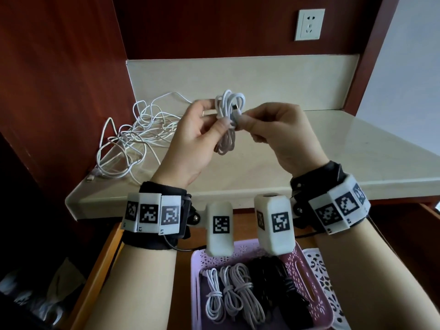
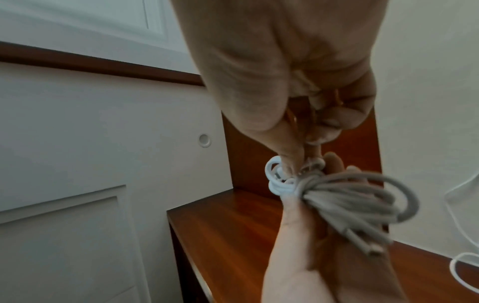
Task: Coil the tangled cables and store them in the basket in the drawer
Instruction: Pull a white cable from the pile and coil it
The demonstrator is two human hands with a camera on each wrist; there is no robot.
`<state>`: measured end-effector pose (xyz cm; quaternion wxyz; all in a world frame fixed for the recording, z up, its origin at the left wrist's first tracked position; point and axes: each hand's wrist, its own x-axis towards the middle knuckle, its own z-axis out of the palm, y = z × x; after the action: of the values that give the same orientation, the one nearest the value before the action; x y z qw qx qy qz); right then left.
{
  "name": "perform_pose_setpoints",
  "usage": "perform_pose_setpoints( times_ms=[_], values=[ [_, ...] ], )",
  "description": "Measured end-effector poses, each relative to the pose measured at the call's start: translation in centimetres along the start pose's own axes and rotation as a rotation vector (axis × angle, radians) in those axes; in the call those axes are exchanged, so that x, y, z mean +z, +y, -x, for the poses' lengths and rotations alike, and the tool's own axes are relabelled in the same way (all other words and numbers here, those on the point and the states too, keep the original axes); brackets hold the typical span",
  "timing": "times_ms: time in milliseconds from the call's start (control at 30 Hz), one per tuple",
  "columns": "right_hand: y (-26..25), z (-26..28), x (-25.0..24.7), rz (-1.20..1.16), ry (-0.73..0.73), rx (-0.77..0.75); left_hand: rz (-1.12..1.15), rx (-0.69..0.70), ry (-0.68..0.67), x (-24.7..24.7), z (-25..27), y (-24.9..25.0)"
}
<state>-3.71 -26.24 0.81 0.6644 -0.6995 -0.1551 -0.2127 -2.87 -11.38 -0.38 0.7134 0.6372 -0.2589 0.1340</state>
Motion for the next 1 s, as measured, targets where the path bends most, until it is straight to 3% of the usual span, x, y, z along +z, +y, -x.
perform_pose_setpoints(
  times_ms=[300, 567, 700, 833, 1000],
  values=[
    [-0.1, 0.4, 2.1, 0.053, 0.113, -0.084, 0.126, -0.022, -0.001, 0.1, 0.2, 0.6],
    [-0.2, 0.2, 1.3, -0.321, -0.095, 0.12, 0.246, -0.052, -0.021, -0.1, 0.1, 0.7],
    [0.3, 0.2, 1.0, -0.403, -0.169, 0.139, 0.287, -0.077, -0.028, -0.4, 0.1, 0.5],
    [0.6, -0.1, 0.3, -0.298, -0.211, 0.108, 0.344, -0.124, -0.04, -0.4, 0.2, 0.5],
    [0.2, -0.3, 0.3, -0.208, -0.131, 0.047, 0.291, -0.095, -0.041, -0.2, 0.3, 0.5]
  ],
)
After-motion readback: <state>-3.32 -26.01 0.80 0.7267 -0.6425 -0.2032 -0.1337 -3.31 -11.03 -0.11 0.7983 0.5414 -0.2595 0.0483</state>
